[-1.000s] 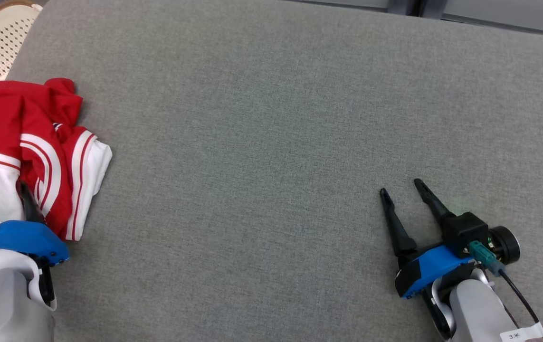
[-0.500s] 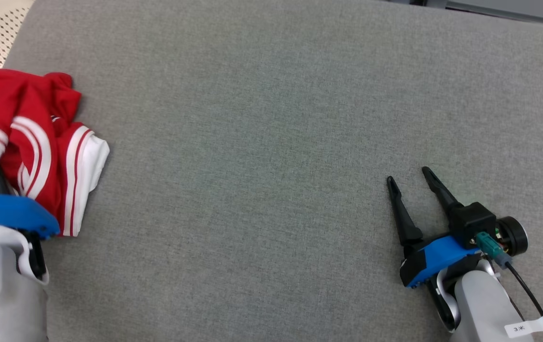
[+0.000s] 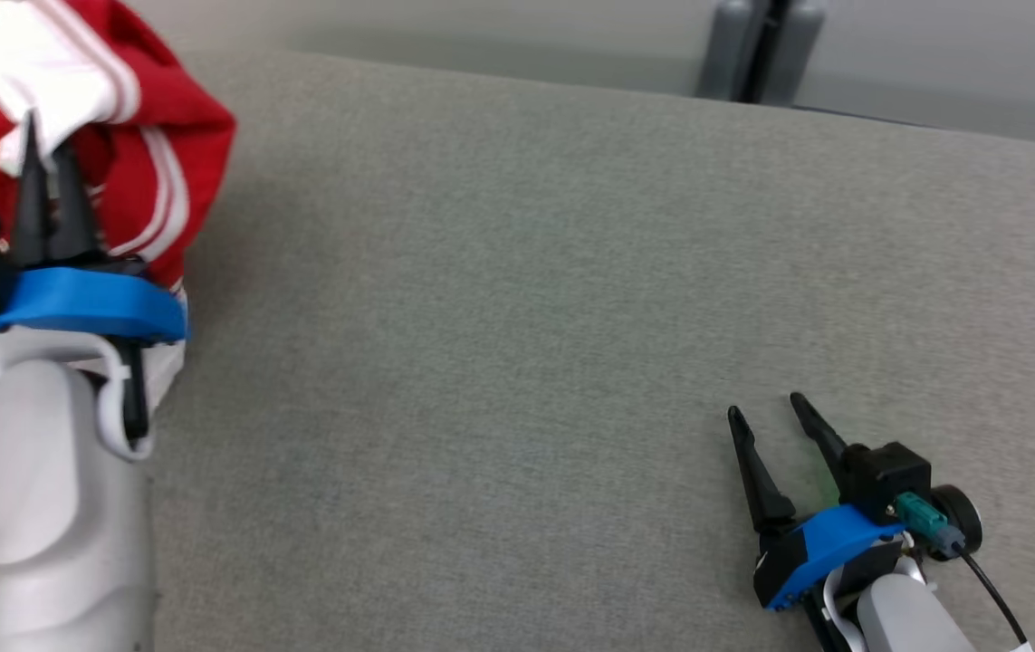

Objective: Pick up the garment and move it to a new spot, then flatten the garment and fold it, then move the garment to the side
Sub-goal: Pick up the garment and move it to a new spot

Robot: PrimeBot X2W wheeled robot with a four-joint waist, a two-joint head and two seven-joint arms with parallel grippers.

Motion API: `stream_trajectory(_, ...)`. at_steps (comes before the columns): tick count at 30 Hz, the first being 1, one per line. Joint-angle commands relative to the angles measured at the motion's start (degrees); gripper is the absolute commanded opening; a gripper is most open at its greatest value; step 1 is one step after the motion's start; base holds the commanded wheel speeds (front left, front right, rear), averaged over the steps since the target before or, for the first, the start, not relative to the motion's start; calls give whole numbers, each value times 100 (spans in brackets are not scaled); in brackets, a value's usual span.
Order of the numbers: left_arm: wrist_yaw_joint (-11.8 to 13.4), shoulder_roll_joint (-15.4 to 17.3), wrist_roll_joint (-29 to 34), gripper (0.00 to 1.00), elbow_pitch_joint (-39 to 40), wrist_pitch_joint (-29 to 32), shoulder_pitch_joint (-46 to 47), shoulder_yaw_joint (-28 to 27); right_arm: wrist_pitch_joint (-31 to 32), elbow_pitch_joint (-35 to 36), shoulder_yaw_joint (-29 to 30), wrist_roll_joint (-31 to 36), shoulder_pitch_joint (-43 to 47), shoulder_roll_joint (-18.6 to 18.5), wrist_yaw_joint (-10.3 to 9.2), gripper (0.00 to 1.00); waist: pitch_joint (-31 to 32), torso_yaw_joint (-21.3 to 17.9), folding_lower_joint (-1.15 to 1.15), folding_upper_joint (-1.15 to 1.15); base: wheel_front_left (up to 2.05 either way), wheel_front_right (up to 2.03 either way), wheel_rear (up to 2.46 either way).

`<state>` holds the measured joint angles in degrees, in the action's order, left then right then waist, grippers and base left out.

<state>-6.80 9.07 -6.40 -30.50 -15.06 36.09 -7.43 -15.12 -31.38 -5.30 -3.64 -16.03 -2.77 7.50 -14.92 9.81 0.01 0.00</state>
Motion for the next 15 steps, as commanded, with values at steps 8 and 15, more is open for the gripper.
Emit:
stream_trajectory(8,-79,-458,-326,0,606,-17,-341,1408,-4,6,-42,-226,278,-23,-2,100,427,-905,-1,0,0,0,0)
stream_trajectory(15,-65,-569,-737,0,451,-17,-616,2478,-4,47,-109,-368,331,-21,-2,100,486,-1491,-1,0,0,0,0)
